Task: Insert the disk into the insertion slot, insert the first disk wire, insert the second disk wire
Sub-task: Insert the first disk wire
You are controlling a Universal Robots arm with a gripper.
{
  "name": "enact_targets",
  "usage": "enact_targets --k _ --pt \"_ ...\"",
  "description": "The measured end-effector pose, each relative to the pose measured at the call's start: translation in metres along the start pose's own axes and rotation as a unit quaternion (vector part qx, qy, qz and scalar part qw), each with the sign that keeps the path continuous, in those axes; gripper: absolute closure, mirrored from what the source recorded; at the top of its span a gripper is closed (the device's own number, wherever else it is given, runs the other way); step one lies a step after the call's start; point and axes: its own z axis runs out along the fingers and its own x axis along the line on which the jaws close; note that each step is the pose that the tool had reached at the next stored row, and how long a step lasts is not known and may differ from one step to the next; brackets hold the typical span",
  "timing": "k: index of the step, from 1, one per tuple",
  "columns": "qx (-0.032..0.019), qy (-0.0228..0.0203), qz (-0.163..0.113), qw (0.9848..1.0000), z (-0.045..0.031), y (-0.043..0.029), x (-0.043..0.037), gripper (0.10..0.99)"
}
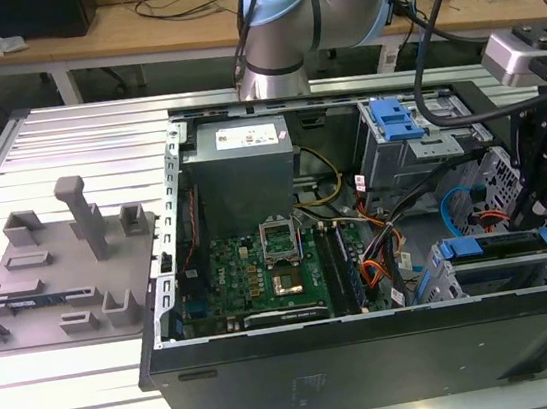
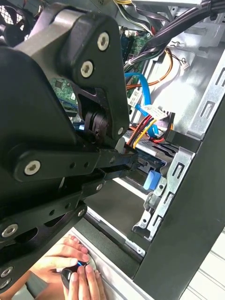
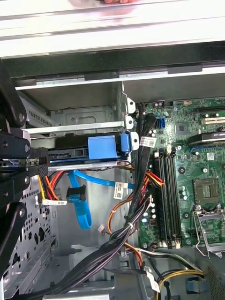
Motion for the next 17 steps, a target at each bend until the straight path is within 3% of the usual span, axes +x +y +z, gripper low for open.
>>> enact_targets --k 17 --pt "-0.0005 0.0009 0.001 1.0000 0.0046 -0.0008 -0.0004 0.922"
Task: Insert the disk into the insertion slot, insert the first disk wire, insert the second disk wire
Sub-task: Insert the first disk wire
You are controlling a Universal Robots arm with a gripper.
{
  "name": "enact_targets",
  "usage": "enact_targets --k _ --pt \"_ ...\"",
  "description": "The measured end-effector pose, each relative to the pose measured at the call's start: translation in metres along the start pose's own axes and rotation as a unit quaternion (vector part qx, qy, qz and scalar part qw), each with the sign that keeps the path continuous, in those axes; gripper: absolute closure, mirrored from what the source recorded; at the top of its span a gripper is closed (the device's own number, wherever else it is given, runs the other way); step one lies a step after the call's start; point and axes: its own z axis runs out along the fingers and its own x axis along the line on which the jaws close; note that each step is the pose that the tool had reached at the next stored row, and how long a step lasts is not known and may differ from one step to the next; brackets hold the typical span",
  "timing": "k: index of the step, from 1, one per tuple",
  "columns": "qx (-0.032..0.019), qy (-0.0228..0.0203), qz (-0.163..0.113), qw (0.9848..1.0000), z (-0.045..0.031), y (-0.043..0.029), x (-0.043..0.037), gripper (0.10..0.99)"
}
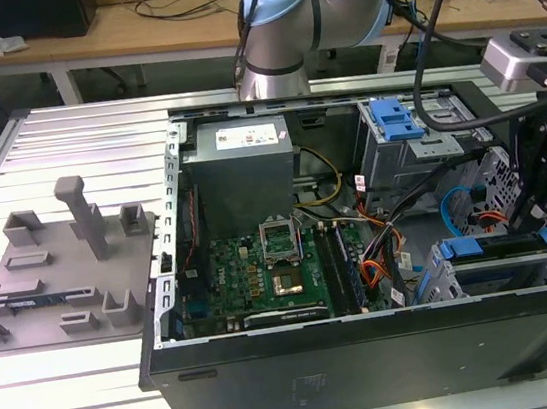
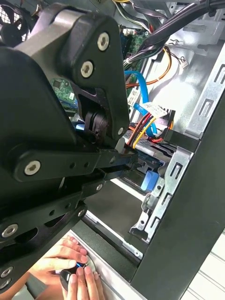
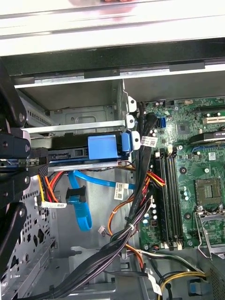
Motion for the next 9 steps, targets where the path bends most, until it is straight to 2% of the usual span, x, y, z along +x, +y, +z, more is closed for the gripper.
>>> enact_targets --k 9 --pt "-0.0004 0.0005 0.000 1.0000 0.0027 -0.0001 -0.0002 0.922"
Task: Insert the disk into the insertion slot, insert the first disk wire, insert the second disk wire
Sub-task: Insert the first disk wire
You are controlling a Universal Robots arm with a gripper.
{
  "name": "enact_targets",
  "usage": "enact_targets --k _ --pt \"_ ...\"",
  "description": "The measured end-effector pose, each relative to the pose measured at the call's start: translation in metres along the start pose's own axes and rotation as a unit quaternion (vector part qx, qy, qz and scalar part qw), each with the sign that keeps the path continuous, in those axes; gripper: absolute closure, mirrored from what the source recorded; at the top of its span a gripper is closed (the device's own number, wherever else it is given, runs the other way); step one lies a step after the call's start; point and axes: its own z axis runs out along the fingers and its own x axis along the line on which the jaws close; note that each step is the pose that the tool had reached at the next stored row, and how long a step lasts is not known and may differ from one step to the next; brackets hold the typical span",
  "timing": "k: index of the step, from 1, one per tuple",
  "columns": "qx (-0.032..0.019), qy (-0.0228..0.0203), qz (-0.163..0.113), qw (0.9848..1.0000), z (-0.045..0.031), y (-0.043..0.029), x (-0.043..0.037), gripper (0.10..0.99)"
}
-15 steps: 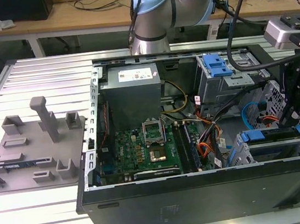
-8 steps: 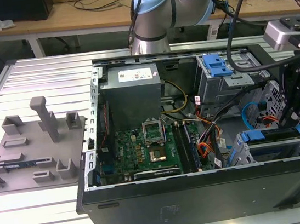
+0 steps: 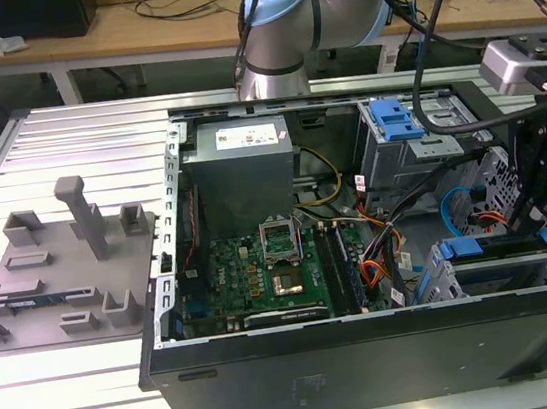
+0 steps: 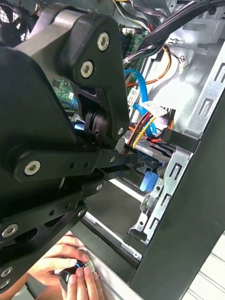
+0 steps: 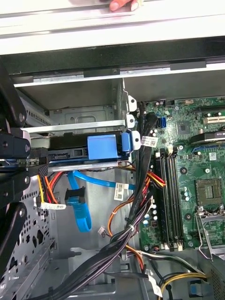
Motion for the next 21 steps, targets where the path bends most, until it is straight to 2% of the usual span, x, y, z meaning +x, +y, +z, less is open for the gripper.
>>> enact_targets --k 13,19,21 --pt "-0.0039 0.0017 0.000 1.0000 0.0052 -0.0013 -0.0006 0.922" --pt "-0.0065 0.0048 0.000 1.0000 0.0100 -0.0020 -0.0009 0.922" --pt "-0.0069 0.0028 -0.001 1.0000 0.0120 -0.0018 -0.0010 0.910"
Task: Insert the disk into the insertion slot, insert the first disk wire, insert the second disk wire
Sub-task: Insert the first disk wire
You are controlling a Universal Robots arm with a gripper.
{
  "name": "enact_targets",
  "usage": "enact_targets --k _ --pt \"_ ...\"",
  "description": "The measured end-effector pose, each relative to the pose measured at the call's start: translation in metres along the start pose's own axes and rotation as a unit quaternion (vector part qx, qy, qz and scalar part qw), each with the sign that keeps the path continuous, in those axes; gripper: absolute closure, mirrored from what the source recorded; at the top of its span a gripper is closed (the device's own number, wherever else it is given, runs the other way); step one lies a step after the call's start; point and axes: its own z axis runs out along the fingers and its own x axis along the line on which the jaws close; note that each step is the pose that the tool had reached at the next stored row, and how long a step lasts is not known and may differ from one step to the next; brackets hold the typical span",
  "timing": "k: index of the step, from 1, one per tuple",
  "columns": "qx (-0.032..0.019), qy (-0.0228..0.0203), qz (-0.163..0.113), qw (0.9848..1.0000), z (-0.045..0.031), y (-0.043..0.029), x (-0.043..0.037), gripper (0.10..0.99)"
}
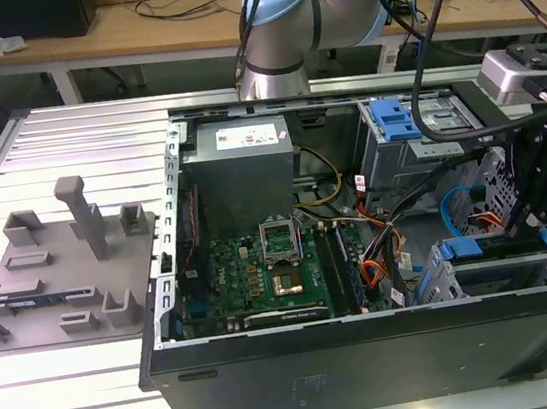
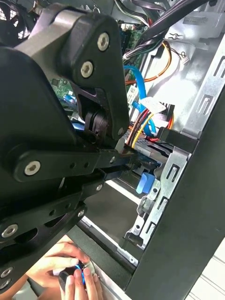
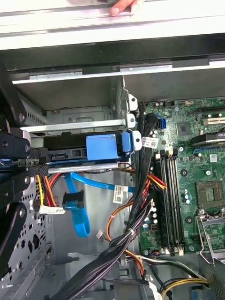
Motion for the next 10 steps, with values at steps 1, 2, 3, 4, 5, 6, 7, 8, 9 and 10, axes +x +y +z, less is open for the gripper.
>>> enact_targets --k 1,2,3,4,5,6,7,8,9,10 --pt "0.0001 0.0001 0.000 1.0000 -0.0011 0.0001 0.0001 0.910" --pt "0.0002 0.0010 0.000 1.0000 -0.0044 0.0002 0.0005 0.855" --pt "0.0004 0.0026 0.000 1.0000 -0.0095 0.0003 0.0009 0.788" --pt "0.0004 0.0030 0.000 1.0000 -0.0143 0.0005 0.0014 0.725" --pt "0.0005 0.0039 0.000 1.0000 -0.0188 0.0006 0.0015 0.725" --pt "0.0007 0.0059 0.000 1.0000 -0.0239 0.0009 0.0010 0.725" --pt "0.0008 0.0075 0.000 1.0000 -0.0291 0.0011 0.0005 0.725" --pt "0.0009 0.0082 0.000 1.0000 -0.0339 0.0012 0.0004 0.725" --pt "0.0009 0.0085 0.000 1.0000 -0.0359 0.0013 0.0003 0.725" --pt "0.0010 0.0093 0.000 1.0000 -0.0363 0.0014 0.0000 0.725"
